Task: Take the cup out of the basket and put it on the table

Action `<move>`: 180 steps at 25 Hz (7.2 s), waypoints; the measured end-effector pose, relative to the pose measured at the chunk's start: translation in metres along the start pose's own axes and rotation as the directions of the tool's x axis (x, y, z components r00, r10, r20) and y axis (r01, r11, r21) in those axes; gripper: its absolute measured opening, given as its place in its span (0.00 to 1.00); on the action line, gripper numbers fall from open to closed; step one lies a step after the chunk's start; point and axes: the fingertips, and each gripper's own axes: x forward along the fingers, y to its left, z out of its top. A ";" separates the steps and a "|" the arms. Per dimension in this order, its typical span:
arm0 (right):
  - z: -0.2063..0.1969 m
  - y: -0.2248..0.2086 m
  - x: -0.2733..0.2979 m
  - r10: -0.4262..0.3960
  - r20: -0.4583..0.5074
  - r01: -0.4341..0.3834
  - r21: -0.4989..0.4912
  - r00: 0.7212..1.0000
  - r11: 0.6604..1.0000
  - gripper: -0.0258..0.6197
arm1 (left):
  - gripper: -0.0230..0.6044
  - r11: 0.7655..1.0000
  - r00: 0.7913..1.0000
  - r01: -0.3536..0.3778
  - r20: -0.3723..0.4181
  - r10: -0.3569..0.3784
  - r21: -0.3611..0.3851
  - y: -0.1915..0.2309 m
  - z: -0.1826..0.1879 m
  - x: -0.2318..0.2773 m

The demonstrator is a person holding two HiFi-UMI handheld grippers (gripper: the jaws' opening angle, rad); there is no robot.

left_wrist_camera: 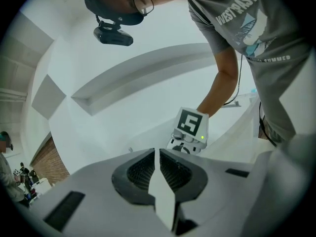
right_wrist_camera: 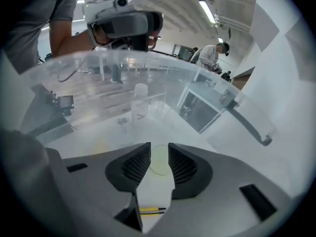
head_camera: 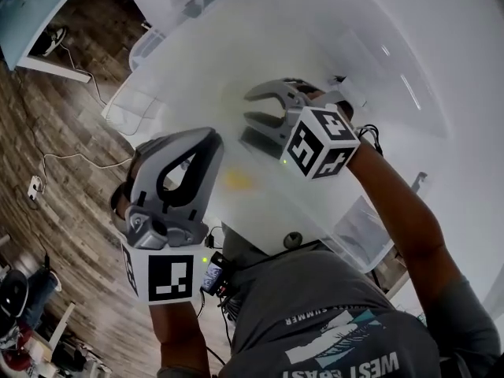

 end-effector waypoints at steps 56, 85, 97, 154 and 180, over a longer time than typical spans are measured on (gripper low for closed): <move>-0.058 -0.021 0.089 -0.124 -0.268 0.115 -0.048 0.955 0.992 0.23 | 0.08 0.998 1.000 -0.024 0.012 0.025 -0.065 -0.009 -0.031 -0.037; -0.049 -0.055 0.095 -0.370 -0.215 0.209 -0.533 0.904 0.820 0.07 | 0.08 0.995 0.998 -0.062 0.002 0.063 -0.077 -0.012 -0.050 -0.063; -0.009 -0.056 -0.020 -0.524 -0.170 0.385 -0.500 0.834 0.776 0.07 | 0.08 0.997 0.997 -0.078 0.004 0.078 -0.022 -0.046 -0.008 -0.082; 0.064 0.269 -0.164 -0.306 0.002 0.211 -0.726 0.952 0.654 0.07 | 0.56 0.965 0.976 0.145 -0.126 -0.175 -0.217 -0.302 0.011 -0.070; -0.025 0.359 -0.030 -0.128 -0.285 -0.113 -0.695 0.950 0.710 0.06 | 0.55 0.894 0.874 0.325 -0.264 -0.409 -0.309 -0.398 -0.121 -0.047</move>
